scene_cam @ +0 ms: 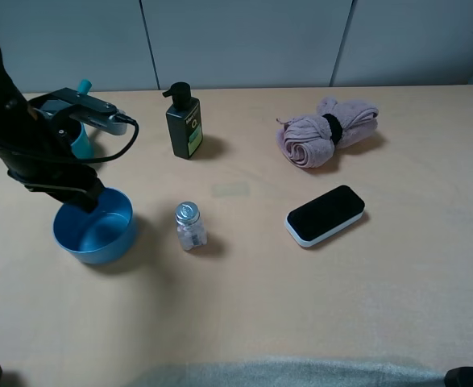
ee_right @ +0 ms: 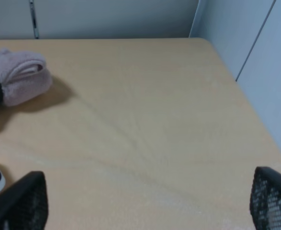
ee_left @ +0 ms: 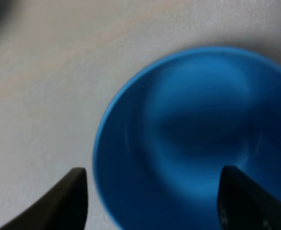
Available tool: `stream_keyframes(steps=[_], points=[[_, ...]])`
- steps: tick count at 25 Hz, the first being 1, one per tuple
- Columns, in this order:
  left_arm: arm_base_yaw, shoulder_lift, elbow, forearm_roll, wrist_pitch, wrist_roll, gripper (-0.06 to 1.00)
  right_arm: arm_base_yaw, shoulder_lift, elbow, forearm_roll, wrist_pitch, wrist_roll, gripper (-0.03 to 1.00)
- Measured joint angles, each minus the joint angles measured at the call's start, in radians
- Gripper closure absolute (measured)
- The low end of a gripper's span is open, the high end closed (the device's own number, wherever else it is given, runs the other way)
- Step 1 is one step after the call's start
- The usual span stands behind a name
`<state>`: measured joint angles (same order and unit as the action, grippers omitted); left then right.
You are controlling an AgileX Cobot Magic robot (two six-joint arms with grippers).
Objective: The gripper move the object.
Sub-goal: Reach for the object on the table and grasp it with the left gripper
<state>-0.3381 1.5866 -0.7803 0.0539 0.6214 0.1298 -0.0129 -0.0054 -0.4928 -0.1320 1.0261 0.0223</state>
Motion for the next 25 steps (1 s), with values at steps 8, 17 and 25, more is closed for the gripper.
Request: stream_keyframes(steps=[8,17,25], points=[[0.000,0.023,-0.019,0.090,-0.011,0.001,0.29,0.000,0.000,0.000,0.000,0.000,0.000,0.33],[0.000,0.023,-0.019,0.094,-0.018,-0.011,0.29,0.000,0.000,0.000,0.000,0.000,0.000,0.33],[0.000,0.023,-0.019,0.088,-0.033,-0.011,0.29,0.000,0.000,0.000,0.000,0.000,0.000,0.33]])
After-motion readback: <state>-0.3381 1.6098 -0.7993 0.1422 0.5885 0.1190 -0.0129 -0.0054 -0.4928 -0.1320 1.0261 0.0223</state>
